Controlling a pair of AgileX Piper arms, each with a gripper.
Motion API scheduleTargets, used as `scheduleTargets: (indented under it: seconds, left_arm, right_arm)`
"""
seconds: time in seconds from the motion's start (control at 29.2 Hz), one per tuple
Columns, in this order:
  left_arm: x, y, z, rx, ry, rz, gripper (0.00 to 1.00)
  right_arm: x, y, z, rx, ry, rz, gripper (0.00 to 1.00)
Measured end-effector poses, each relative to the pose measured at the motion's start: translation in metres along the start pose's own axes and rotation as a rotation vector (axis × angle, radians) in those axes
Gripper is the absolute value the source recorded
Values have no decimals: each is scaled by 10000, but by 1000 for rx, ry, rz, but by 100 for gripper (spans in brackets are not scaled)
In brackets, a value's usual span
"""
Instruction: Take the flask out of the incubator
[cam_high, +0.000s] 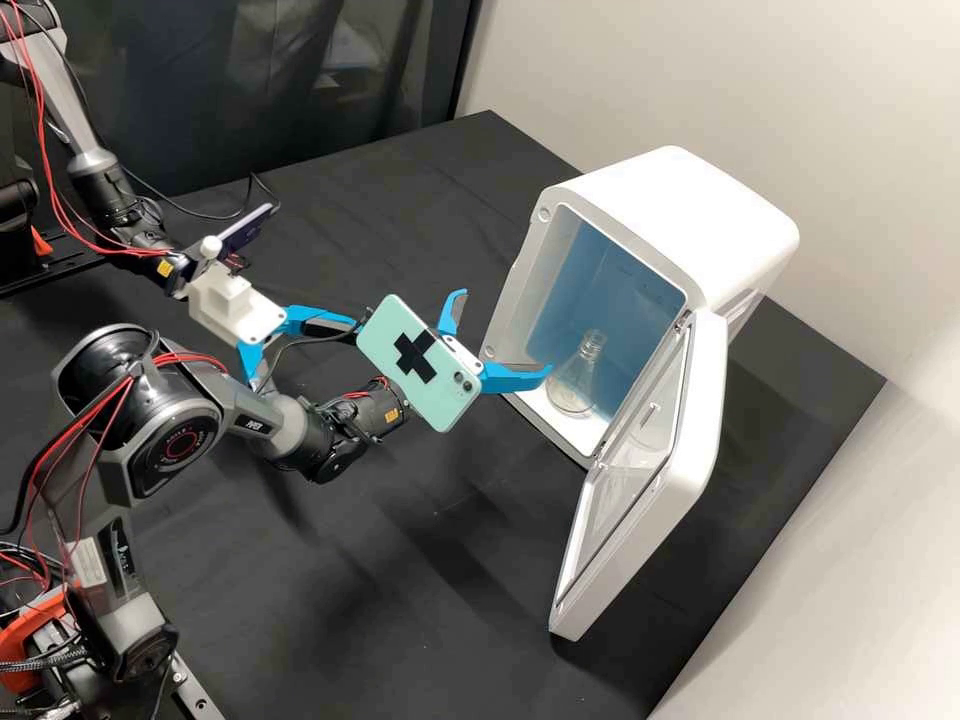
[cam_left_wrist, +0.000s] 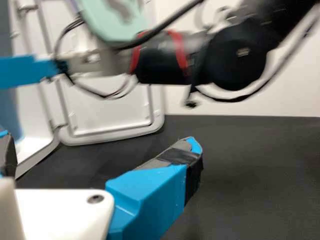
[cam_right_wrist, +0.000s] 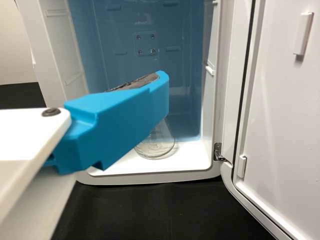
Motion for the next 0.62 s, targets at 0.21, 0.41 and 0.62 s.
scheduleTargets:
  seconds: [0.21,0.41,0.62]
  left_arm:
    - [-5,22,-187,-26,58,-9,100]
    - [-46,116,-317,-51,96,20,100]
    - [-60,138,-412,-54,124,28,100]
  right_arm:
    - [0,0,0,0,0,0,100]
    - [0,0,0,0,0,0,100]
    - [0,0,0,0,0,0,100]
